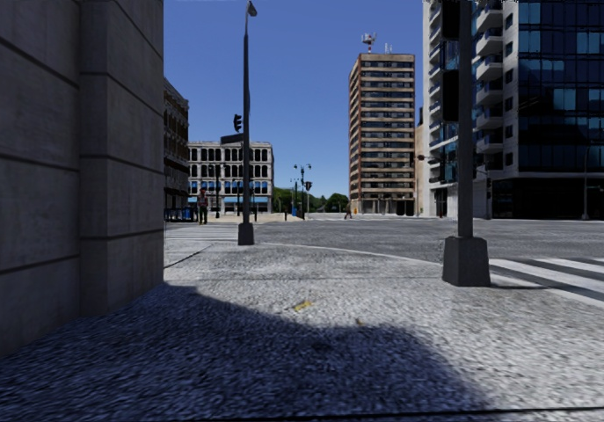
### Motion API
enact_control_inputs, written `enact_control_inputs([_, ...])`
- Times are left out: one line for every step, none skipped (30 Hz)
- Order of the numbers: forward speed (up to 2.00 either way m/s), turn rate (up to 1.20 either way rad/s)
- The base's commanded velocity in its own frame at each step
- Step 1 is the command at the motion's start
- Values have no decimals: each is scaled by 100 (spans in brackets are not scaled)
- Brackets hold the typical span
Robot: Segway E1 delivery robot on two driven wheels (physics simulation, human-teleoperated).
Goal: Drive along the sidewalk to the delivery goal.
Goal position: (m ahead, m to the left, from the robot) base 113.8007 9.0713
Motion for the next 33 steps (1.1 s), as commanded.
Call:
enact_control_inputs([200,12])
enact_control_inputs([200,9])
enact_control_inputs([200,9])
enact_control_inputs([200,17])
enact_control_inputs([200,20])
enact_control_inputs([200,21])
enact_control_inputs([200,21])
enact_control_inputs([200,21])
enact_control_inputs([200,21])
enact_control_inputs([200,21])
enact_control_inputs([200,21])
enact_control_inputs([200,21])
enact_control_inputs([200,21])
enact_control_inputs([200,21])
enact_control_inputs([200,21])
enact_control_inputs([200,21])
enact_control_inputs([200,21])
enact_control_inputs([200,22])
enact_control_inputs([200,23])
enact_control_inputs([200,24])
enact_control_inputs([200,24])
enact_control_inputs([200,24])
enact_control_inputs([200,25])
enact_control_inputs([200,25])
enact_control_inputs([200,26])
enact_control_inputs([200,29])
enact_control_inputs([200,37])
enact_control_inputs([200,38])
enact_control_inputs([200,39])
enact_control_inputs([200,39])
enact_control_inputs([200,39])
enact_control_inputs([200,39])
enact_control_inputs([200,39])
